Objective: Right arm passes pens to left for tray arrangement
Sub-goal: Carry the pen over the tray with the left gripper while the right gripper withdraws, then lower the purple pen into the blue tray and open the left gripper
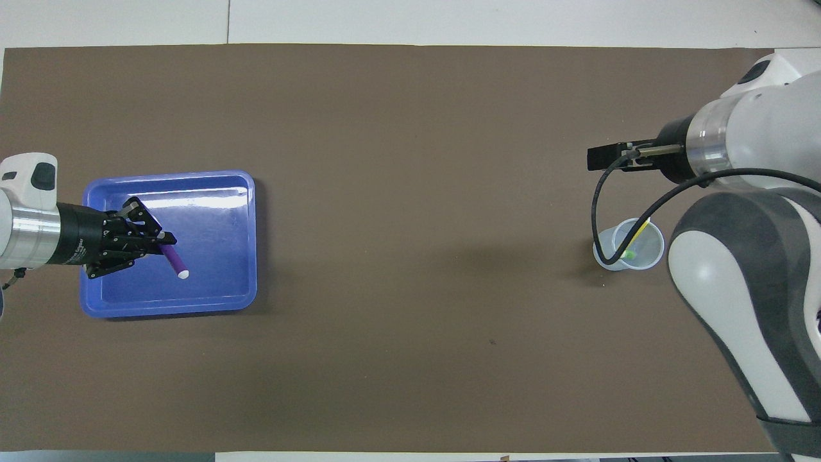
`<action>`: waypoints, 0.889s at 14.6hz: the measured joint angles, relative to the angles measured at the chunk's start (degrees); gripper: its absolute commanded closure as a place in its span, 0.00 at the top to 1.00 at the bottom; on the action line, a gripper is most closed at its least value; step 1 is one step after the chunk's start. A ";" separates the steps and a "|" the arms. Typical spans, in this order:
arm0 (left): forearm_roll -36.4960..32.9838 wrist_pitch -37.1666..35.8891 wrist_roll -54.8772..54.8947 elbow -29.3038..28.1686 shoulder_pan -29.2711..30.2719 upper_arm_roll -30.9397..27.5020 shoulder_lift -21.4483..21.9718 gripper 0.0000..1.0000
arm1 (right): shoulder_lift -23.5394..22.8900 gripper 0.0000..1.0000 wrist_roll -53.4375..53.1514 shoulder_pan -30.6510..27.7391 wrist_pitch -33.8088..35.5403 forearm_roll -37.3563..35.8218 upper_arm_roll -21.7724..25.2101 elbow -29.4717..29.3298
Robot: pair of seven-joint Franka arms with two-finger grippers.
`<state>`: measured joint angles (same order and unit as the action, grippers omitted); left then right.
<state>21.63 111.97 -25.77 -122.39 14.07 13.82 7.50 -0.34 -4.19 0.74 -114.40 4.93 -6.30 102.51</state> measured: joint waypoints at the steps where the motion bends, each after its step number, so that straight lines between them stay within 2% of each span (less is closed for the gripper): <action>1: -2.23 1.46 4.28 -0.01 0.00 0.03 -2.01 0.00 | 0.02 1.00 0.00 -0.05 0.57 -0.88 1.54 -0.02; 3: -7.01 4.88 11.11 0.06 -0.09 0.16 -6.30 0.00 | 0.15 1.00 0.00 -0.12 2.04 -3.09 3.93 -0.32; 6: -14.03 9.10 15.34 0.90 -0.44 0.70 -11.96 0.00 | 0.68 1.00 0.00 -0.12 7.60 -5.70 5.46 -3.29; 13: -18.13 13.91 17.66 1.31 -3.89 0.96 -17.57 0.00 | 1.35 1.00 0.00 -0.05 21.01 -6.05 6.86 -10.79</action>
<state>3.50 125.88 -8.10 -121.08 10.19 14.78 -10.06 1.01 -4.18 0.69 -93.39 -1.12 0.57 91.72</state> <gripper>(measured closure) 0.819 0.000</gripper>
